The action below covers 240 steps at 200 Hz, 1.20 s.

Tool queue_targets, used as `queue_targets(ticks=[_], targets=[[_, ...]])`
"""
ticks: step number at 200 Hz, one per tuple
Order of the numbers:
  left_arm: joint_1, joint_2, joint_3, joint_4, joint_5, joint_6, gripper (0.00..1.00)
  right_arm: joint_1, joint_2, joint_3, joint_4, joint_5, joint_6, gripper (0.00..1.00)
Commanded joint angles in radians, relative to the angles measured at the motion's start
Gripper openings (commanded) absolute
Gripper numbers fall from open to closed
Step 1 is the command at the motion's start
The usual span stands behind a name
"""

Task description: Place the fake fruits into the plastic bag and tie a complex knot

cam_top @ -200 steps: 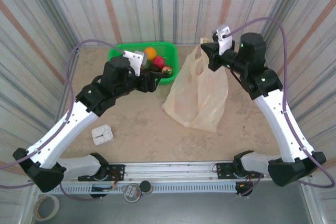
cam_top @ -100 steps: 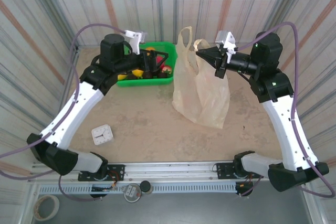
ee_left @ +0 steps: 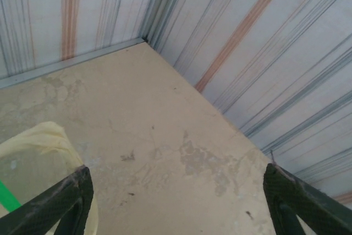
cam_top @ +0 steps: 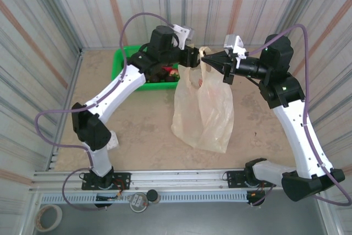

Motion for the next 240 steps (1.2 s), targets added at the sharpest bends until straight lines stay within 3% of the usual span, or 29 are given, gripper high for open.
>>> queue_targets(ticks=[1, 11, 31, 81, 102, 124, 147, 212, 240], targets=[[-0.020, 0.018, 0.054, -0.065, -0.191, 0.090, 0.76, 0.000, -0.012, 0.012, 0.033, -0.037, 0.046, 0.00], [-0.028, 0.039, 0.084, -0.095, -0.253, 0.095, 0.71, -0.001, -0.013, 0.015, 0.036, -0.036, 0.048, 0.00], [-0.028, 0.063, 0.109, -0.118, -0.275, 0.081, 0.58, -0.004, -0.014, 0.019, 0.038, -0.033, 0.053, 0.00], [-0.012, 0.035, 0.071, -0.112, -0.281, 0.066, 0.59, -0.010, -0.009, 0.022, 0.032, -0.038, 0.054, 0.00], [0.017, -0.008, 0.025, -0.123, -0.173, 0.035, 0.63, -0.013, -0.012, 0.020, 0.028, -0.033, 0.051, 0.00], [0.076, -0.092, -0.104, 0.005, 0.087, -0.041, 0.72, -0.015, -0.016, 0.013, 0.018, -0.024, 0.041, 0.00], [0.133, -0.154, -0.163, 0.066, 0.206, -0.106, 0.75, -0.015, -0.013, 0.002, 0.021, -0.025, 0.037, 0.00], [0.173, -0.221, -0.161, 0.021, 0.307, -0.074, 0.78, -0.015, 0.000, 0.002, 0.040, -0.031, 0.054, 0.00], [0.177, -0.275, -0.199, 0.003, 0.292, -0.072, 0.76, -0.015, -0.006, -0.001, 0.038, -0.018, 0.056, 0.00]])
